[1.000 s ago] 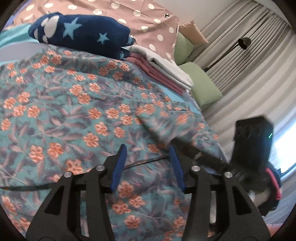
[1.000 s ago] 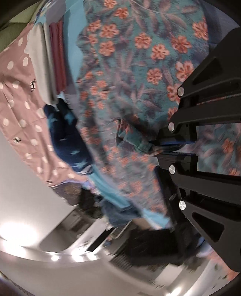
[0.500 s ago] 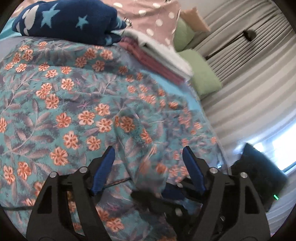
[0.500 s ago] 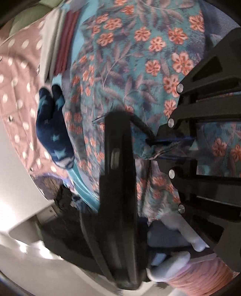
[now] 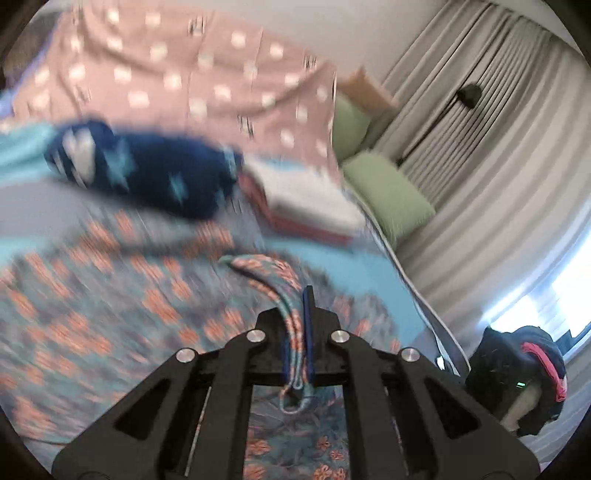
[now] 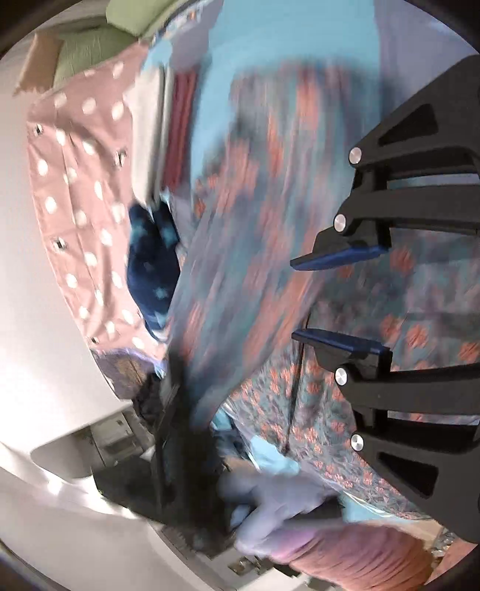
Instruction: Fold small clothes
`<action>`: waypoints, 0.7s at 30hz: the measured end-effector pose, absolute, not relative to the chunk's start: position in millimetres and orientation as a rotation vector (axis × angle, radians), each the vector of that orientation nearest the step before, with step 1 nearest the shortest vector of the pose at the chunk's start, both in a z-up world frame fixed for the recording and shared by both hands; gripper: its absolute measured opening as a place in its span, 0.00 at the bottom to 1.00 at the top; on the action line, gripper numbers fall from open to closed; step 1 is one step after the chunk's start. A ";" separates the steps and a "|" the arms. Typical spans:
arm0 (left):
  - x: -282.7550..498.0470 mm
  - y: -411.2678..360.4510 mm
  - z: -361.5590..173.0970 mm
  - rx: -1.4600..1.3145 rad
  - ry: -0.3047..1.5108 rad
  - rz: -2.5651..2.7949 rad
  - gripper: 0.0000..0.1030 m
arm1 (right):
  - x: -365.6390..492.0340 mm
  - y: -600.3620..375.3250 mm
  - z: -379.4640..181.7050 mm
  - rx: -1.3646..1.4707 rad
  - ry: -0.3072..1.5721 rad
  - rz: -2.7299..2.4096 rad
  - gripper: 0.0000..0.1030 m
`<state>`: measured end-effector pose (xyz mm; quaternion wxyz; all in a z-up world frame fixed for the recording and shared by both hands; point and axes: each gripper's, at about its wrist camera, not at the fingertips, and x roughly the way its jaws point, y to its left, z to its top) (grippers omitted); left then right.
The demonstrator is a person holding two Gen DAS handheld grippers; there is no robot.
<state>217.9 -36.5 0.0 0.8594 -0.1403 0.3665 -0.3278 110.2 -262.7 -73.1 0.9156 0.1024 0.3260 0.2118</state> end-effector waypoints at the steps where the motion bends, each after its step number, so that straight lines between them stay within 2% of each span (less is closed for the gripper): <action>1: 214.8 -26.3 10.7 -0.280 0.743 -0.671 0.06 | 107.1 -270.2 -74.7 0.205 0.677 0.403 0.33; 4: 207.0 8.1 27.8 -0.230 0.704 -0.591 0.06 | 107.4 -282.9 -85.8 0.205 0.719 0.311 0.33; 10: 198.7 68.2 25.4 -0.258 0.703 -0.461 0.06 | 114.7 -280.0 -112.6 0.181 0.791 0.218 0.34; 12: 195.8 87.8 28.1 -0.266 0.687 -0.420 0.06 | 117.8 -276.7 -116.3 0.171 0.801 0.220 0.40; 14: 194.6 101.6 29.0 -0.275 0.687 -0.391 0.06 | 118.3 -275.8 -117.5 0.158 0.804 0.218 0.40; 21: 197.5 131.0 -5.0 -0.241 0.739 -0.288 0.06 | 125.0 -263.3 -120.0 0.105 0.832 0.193 0.40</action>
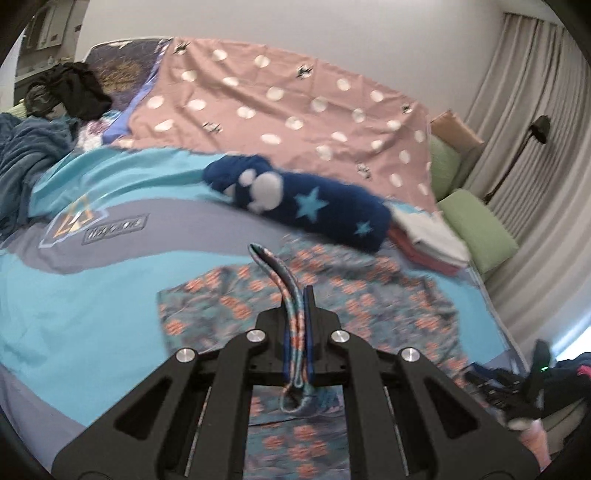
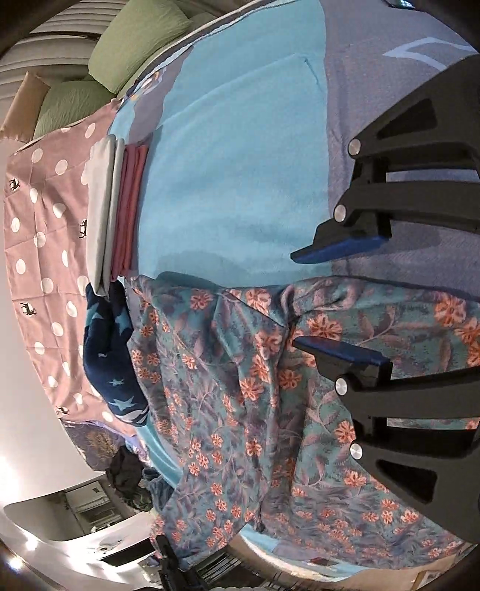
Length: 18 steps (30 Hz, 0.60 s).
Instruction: Fold small clothes
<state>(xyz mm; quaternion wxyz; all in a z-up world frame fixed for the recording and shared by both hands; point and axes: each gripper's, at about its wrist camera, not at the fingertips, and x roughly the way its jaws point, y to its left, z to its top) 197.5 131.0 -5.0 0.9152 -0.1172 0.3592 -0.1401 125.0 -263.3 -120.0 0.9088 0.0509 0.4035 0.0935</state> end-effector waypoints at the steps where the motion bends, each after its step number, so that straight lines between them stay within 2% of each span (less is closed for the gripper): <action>1: 198.5 133.8 -11.2 -0.243 0.748 -0.277 0.06 | 126.1 -261.5 -120.8 0.095 0.836 0.192 0.40; 6: 201.6 152.2 -59.5 -0.252 0.832 -0.205 0.07 | 129.0 -263.6 -126.0 0.106 0.855 0.195 0.41; 11: 203.2 168.1 -112.5 -0.234 0.931 -0.132 0.13 | 129.0 -263.4 -126.2 0.108 0.856 0.197 0.42; 14: 199.7 165.6 -111.8 -0.206 0.913 -0.124 0.14 | 133.1 -254.4 -124.9 0.065 0.859 0.195 0.50; 18: 200.5 153.5 -109.1 -0.135 0.917 -0.101 0.20 | 147.1 -241.3 -123.8 -0.017 0.853 0.139 0.51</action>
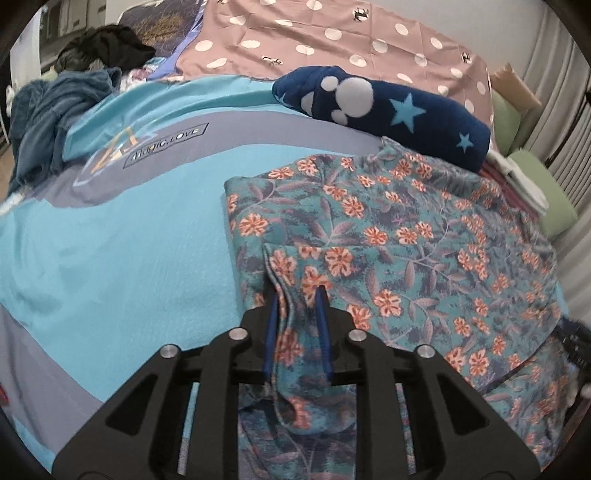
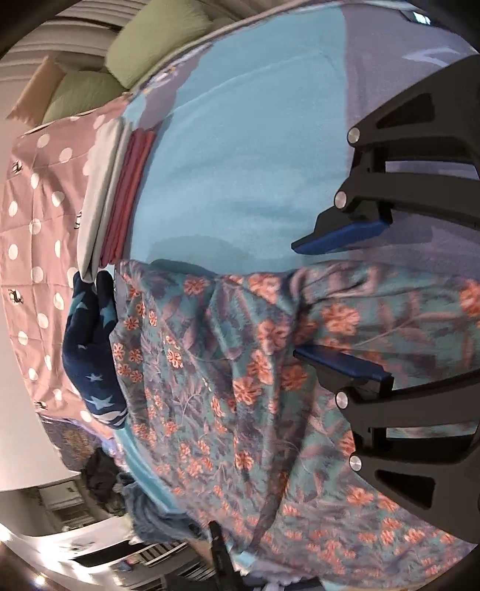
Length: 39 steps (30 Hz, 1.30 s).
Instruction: Fold small clothes
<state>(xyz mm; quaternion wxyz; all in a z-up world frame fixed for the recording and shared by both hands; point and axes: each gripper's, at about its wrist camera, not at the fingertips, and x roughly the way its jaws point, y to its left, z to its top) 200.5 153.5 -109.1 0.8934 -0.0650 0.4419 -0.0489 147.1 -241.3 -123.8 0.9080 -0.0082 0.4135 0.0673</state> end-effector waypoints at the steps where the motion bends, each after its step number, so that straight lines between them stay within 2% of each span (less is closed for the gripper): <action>1: 199.9 151.4 -110.0 -0.121 0.914 -0.093 0.20 | 149.2 -245.2 -123.4 -0.009 0.847 0.099 0.51; 3: 197.6 149.4 -110.6 -0.111 0.902 -0.077 0.21 | 148.6 -273.7 -124.4 0.111 0.844 -0.023 0.49; 6: 194.1 148.6 -112.2 -0.118 0.883 -0.077 0.21 | 142.2 -316.0 -135.6 0.382 0.838 0.055 0.48; 11: 193.2 148.3 -112.4 -0.119 0.877 -0.067 0.21 | 132.8 -301.0 -126.9 0.232 0.865 0.061 0.51; 16: 191.6 150.2 -114.9 -0.144 0.868 -0.077 0.22 | 133.4 -332.3 -103.3 0.466 0.839 0.119 0.51; 19: 191.6 150.8 -115.5 -0.145 0.866 -0.077 0.22 | 158.7 -329.5 -75.6 0.387 0.789 0.090 0.51; 22: 191.3 149.7 -115.8 -0.135 0.862 -0.072 0.22 | 206.6 -305.4 -60.4 0.302 0.820 0.156 0.51; 27: 191.2 149.9 -115.9 -0.134 0.860 -0.072 0.22 | 285.4 -267.1 -87.8 0.203 0.989 0.144 0.51; 28: 191.2 149.8 -116.0 -0.136 0.860 -0.073 0.22 | 297.8 -265.4 -101.4 0.229 1.044 0.147 0.49; 29: 191.2 150.7 -116.1 -0.142 0.859 -0.076 0.22 | 303.8 -264.5 -108.7 0.233 1.068 0.139 0.17; 30: 191.1 151.3 -116.1 -0.147 0.858 -0.079 0.22 | 307.1 -264.7 -112.4 0.207 1.073 0.117 0.04; 33: 190.0 152.9 -116.6 -0.160 0.851 -0.086 0.22 | 313.5 -290.1 -104.1 0.199 0.949 0.067 0.04; 35: 189.8 154.3 -116.9 -0.170 0.848 -0.089 0.22 | 314.3 -315.0 -105.1 0.215 0.916 -0.080 0.00; 39: 189.7 156.2 -117.5 -0.187 0.843 -0.097 0.22 | 301.2 -364.7 -109.3 0.430 0.913 -0.048 0.00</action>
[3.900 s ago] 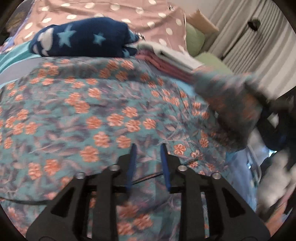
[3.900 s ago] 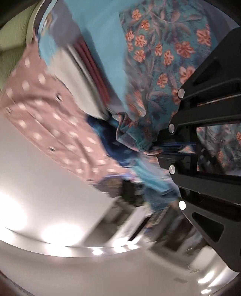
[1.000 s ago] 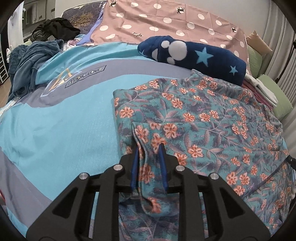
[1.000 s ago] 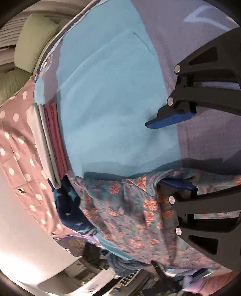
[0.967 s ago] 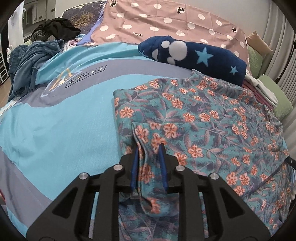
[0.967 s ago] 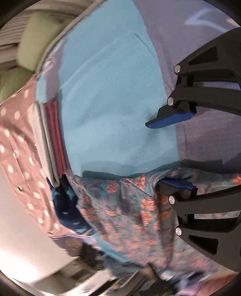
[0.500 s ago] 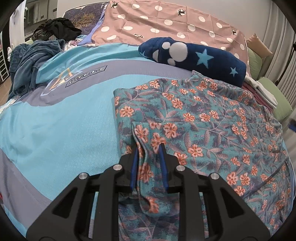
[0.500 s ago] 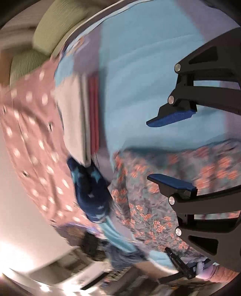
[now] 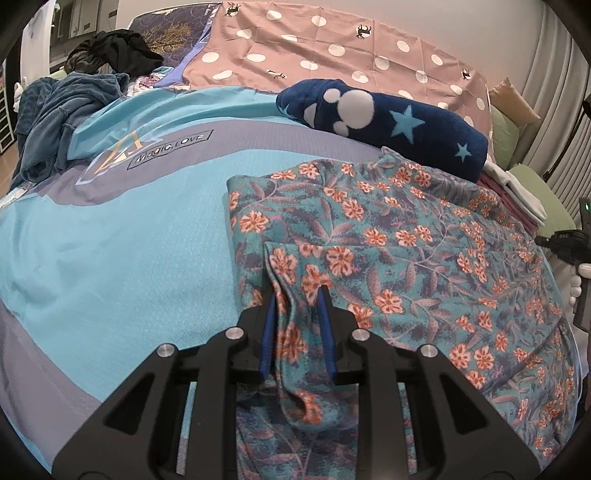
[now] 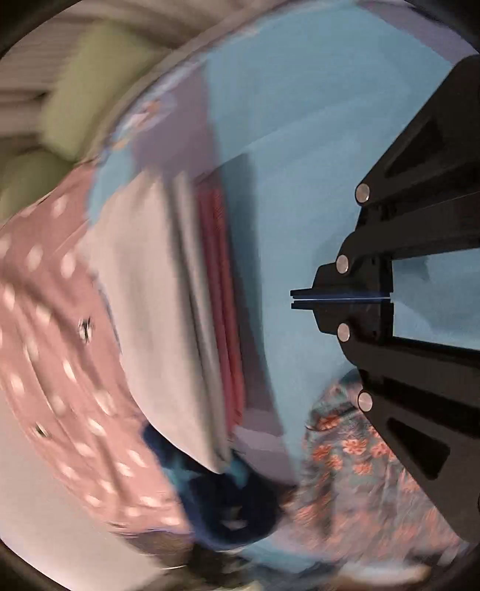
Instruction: Fold small clothes
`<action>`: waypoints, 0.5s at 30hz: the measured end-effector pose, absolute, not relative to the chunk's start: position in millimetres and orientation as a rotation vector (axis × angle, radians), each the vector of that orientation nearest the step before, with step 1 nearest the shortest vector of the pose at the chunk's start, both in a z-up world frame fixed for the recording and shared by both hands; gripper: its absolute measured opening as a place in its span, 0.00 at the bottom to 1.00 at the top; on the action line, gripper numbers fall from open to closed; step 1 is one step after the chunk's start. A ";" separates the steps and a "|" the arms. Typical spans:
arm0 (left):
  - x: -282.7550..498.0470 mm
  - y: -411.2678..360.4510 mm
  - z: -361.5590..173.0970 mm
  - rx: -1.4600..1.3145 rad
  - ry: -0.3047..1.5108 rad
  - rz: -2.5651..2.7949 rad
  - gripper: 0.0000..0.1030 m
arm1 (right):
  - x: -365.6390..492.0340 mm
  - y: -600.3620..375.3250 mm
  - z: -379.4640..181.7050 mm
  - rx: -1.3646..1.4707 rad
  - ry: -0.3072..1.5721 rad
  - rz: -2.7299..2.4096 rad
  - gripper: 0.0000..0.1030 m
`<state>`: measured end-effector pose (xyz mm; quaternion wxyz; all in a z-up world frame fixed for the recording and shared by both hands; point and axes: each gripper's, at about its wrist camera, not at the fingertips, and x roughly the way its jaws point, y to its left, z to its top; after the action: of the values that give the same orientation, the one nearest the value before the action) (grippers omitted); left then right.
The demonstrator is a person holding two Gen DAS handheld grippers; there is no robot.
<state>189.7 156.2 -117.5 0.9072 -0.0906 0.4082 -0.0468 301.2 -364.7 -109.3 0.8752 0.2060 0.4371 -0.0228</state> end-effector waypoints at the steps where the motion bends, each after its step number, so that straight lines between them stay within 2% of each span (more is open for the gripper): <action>1: 189.5 156.7 -117.7 -0.192 0.842 -0.099 0.22 | 298.3 -360.5 -105.6 0.414 0.911 0.002 0.01; 4: 189.3 157.8 -118.0 -0.201 0.840 -0.102 0.22 | 287.3 -334.2 -90.5 0.304 0.923 0.139 0.10; 6: 188.8 155.7 -117.7 -0.190 0.840 -0.096 0.22 | 289.7 -314.3 -86.7 0.217 0.963 0.154 0.35; 8: 188.9 153.4 -117.0 -0.176 0.840 -0.089 0.22 | 294.1 -296.0 -88.8 0.168 1.007 0.143 0.39; 11: 189.8 150.9 -116.0 -0.156 0.845 -0.082 0.22 | 307.7 -280.6 -104.9 0.134 1.054 0.111 0.39; 13: 190.2 150.2 -115.9 -0.150 0.846 -0.081 0.22 | 312.0 -273.3 -112.8 0.077 1.060 0.071 0.10; 15: 189.1 151.0 -115.7 -0.153 0.840 -0.083 0.22 | 311.4 -277.8 -107.0 0.091 1.016 0.062 0.02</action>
<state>189.1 151.0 -115.7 0.9093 -0.0743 0.4074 -0.0402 311.4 -277.8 -107.0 0.8723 0.0437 0.4860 0.0295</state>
